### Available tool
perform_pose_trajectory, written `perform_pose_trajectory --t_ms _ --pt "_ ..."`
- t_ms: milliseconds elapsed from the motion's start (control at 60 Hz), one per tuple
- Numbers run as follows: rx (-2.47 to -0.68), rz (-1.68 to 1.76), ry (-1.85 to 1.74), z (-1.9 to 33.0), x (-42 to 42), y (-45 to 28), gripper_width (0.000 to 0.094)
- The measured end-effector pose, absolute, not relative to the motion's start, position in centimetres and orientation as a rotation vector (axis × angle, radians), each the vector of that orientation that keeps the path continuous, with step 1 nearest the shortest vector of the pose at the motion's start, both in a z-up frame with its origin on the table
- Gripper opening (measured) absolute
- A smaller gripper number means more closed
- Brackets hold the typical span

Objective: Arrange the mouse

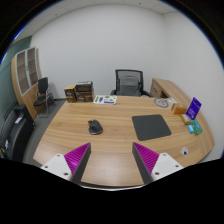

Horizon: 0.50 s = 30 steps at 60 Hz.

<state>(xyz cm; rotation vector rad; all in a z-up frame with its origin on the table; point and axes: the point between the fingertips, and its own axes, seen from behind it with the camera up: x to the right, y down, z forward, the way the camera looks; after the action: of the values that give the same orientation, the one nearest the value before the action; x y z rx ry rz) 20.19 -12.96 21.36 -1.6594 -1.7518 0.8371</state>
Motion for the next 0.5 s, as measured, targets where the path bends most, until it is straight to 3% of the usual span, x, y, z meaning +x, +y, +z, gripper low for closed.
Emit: perform_pose_trajectory --t_ms 500 --pt "-1.594 0.830 -1.783 14.6 11.1 -23.5 0.0861"
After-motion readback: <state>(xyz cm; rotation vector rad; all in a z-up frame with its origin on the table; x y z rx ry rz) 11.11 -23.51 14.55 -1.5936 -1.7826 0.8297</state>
